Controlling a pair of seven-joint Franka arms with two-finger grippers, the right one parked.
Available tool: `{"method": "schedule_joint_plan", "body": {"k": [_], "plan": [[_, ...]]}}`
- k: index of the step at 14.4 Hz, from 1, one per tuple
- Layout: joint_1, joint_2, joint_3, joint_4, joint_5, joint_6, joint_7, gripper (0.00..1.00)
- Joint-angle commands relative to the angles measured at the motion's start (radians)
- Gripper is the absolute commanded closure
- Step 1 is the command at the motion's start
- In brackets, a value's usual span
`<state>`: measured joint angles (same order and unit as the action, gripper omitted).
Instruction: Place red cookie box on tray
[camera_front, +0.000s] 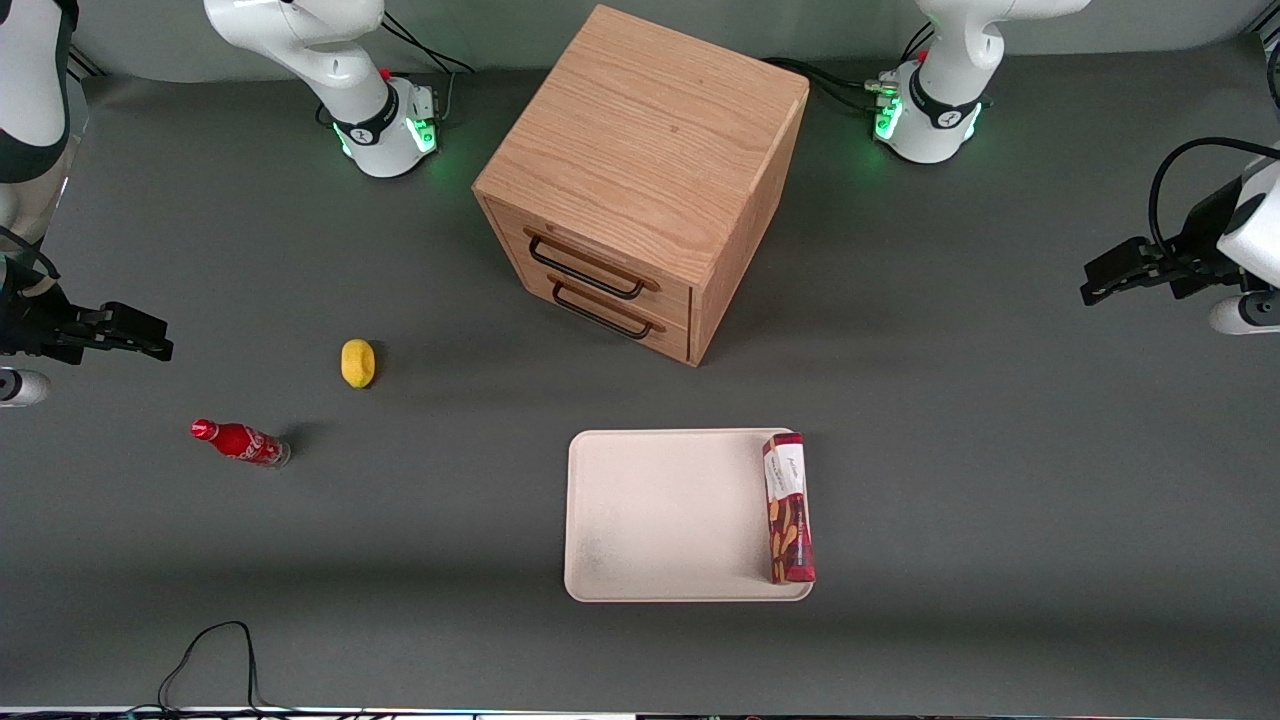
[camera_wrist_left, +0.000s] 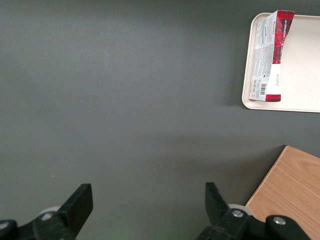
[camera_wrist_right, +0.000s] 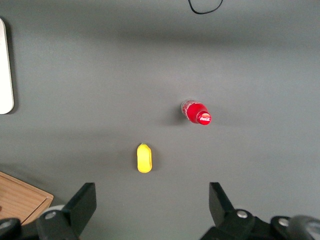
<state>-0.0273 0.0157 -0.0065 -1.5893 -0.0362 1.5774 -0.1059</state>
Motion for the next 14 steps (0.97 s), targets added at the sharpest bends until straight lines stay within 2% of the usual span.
{"method": "schedule_joint_plan", "body": {"k": [1,8,10,14], "plan": [[-0.006,-0.005,0.003,0.005,-0.01,-0.02,0.011,0.0],[-0.005,-0.008,0.005,-0.017,0.015,-0.027,0.011,0.0],[-0.005,-0.01,0.003,-0.018,0.044,-0.03,0.011,0.0],[-0.006,-0.01,0.003,-0.02,0.045,-0.033,0.011,0.0]]}}
